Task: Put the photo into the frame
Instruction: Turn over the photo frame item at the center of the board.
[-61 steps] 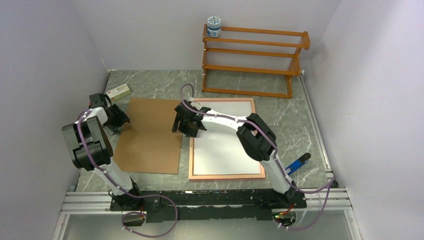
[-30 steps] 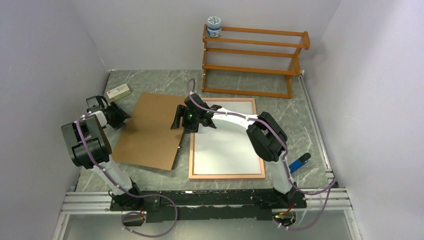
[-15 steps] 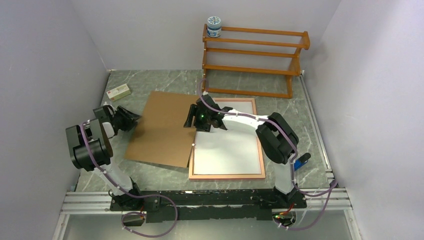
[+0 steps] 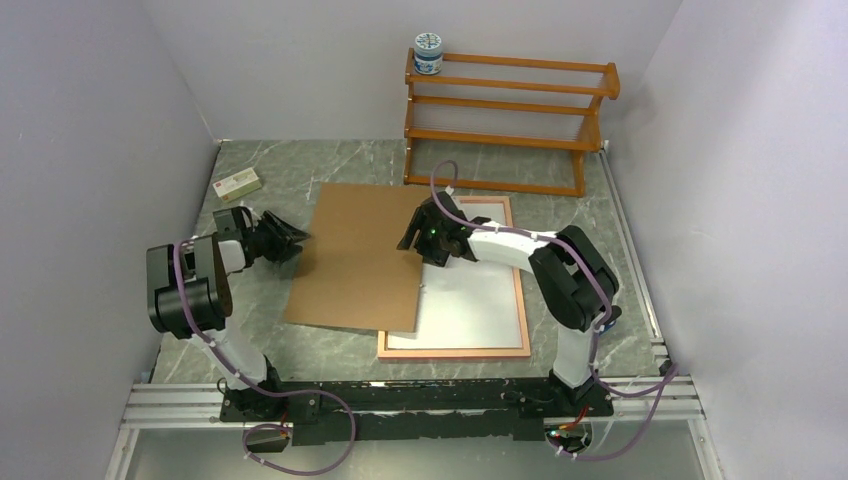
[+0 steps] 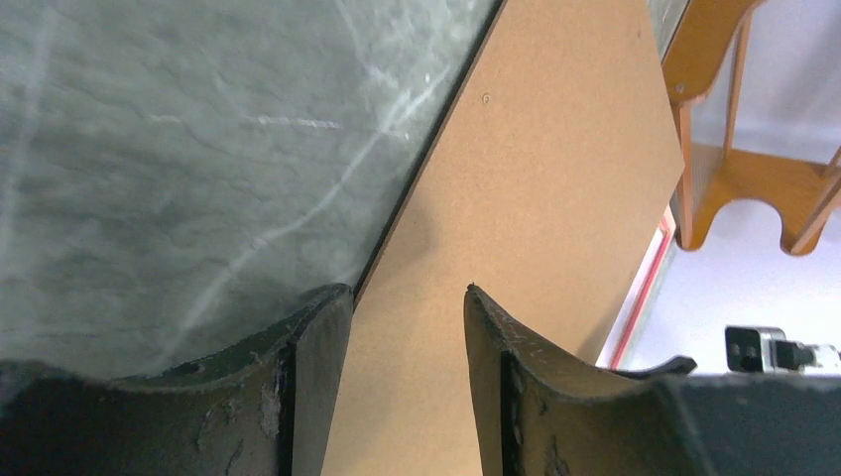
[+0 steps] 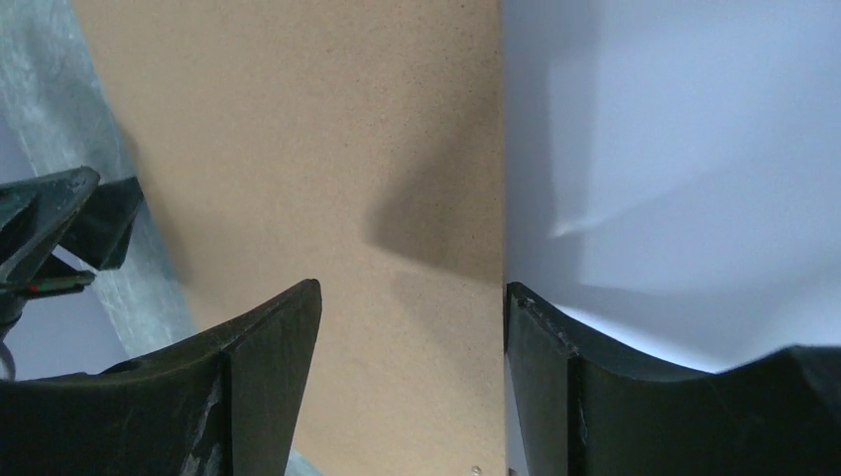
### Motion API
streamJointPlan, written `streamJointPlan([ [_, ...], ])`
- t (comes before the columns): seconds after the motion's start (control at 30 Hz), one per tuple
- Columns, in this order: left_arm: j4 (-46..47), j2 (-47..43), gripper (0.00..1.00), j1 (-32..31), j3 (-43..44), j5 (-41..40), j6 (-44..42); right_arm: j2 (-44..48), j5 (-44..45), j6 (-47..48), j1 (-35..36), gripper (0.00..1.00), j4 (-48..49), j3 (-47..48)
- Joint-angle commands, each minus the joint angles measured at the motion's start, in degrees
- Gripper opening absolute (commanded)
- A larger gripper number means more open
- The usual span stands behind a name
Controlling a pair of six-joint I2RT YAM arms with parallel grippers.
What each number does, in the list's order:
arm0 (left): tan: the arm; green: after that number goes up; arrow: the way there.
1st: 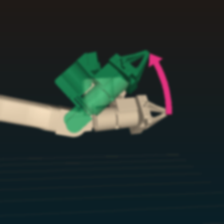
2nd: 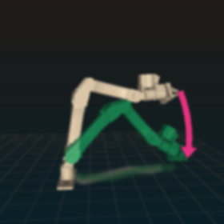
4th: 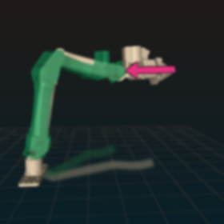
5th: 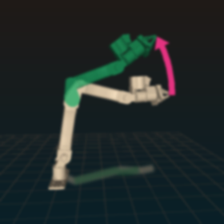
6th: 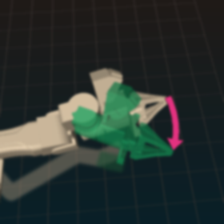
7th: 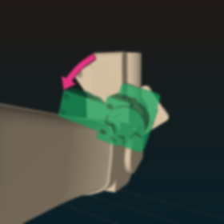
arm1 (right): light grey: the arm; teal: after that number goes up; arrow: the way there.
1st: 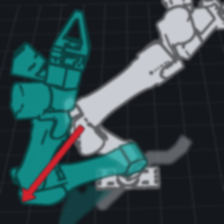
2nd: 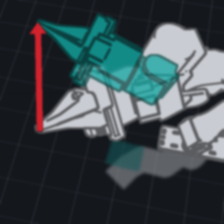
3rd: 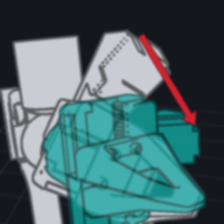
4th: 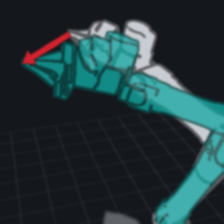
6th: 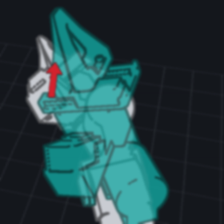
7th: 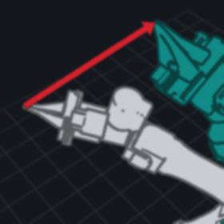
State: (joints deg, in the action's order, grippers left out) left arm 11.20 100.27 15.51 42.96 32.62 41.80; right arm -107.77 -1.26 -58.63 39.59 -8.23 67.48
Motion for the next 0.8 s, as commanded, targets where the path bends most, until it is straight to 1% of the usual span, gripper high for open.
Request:
streamJointPlan([
  [0.0,-14.77,2.64,0.54,-1.71,-2.03,-1.15,-1.24,4.09,0.58,-1.72,-1.00,0.71,5.63,-1.92],
  [0.13,-15.02,3.10,0.54,-1.65,-1.67,-1.28,-1.49,3.61,-1.12,-1.37,-1.89,0.70,6.69,-2.11],
  [0.23,-14.82,3.51,0.54,-1.75,-1.70,-1.05,-1.69,2.86,-3.52,-1.69,-2.43,0.69,9.18,-2.75],
  [0.37,-14.79,3.76,0.55,-1.75,-1.59,-0.67,-1.95,3.31,-7.90,-0.93,-2.67,0.63,15.18,-4.57],
  [0.43,-14.99,3.62,0.55,-1.71,-1.41,-0.50,-2.19,4.90,-10.50,-0.52,-2.59,0.59,19.12,-5.81],
  [0.47,-14.98,3.48,0.55,-1.71,-1.39,-0.27,-2.19,5.83,-12.66,-0.71,-2.77,0.59,22.36,-6.82],
  [0.63,-14.14,2.72,0.55,-1.78,-1.65,1.18,-1.76,11.57,-20.57,-4.83,-2.93,0.58,32.13,-11.44],
  [0.77,-14.10,2.28,0.55,-1.72,-1.72,1.46,-1.51,12.50,-24.74,-8.67,-3.10,0.54,36.36,-12.69],
])
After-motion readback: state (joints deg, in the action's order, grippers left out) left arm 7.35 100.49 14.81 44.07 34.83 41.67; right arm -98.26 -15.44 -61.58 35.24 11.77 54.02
